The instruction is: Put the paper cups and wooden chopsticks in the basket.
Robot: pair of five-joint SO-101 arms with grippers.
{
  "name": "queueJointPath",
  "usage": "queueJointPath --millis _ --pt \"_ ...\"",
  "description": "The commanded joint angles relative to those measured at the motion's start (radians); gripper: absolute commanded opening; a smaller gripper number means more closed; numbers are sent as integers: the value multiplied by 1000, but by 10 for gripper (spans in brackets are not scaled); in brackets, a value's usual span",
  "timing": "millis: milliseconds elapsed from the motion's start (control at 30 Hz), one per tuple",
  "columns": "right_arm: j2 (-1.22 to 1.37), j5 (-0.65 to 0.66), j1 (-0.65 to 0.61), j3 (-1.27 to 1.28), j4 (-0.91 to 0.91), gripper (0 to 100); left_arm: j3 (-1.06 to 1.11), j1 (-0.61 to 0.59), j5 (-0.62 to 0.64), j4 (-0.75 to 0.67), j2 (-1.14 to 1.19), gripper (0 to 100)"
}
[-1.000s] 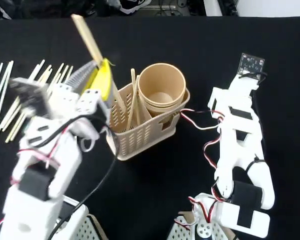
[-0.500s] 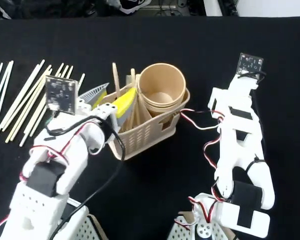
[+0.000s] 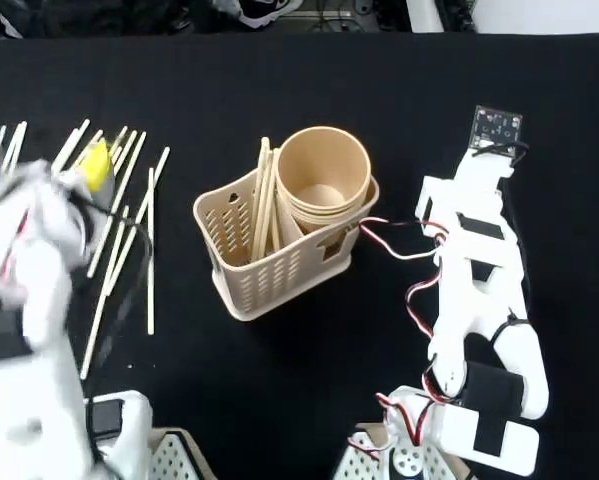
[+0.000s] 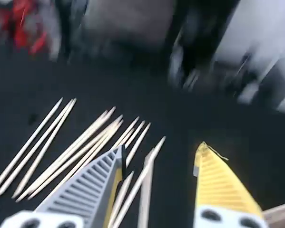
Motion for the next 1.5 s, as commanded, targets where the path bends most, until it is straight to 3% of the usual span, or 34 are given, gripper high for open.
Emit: queueJointPath --millis 0,167,467,667,900,1100,1167,1467 --pt "-2 9 0 -8 -21 15 -48 -18 -130 5 229 243" --pt "-2 9 0 -7 -21 15 -105 -36 -242 -95 546 254" --pt "-2 11 0 -5 -21 15 -486 -127 -255 -94 1149 256" --pt "-2 11 2 -5 -21 15 -834 -136 -256 69 1487 253" --pt "-2 11 2 -5 -21 15 -1276 -142 -256 331 1780 48" --pt "-2 11 2 -5 -21 15 -1629 -114 -250 571 1903 29" --pt "-2 11 2 -5 -21 15 -1684 -105 -239 575 1909 29" --pt "-2 11 2 -5 -21 15 -1606 -30 -68 575 1642 29"
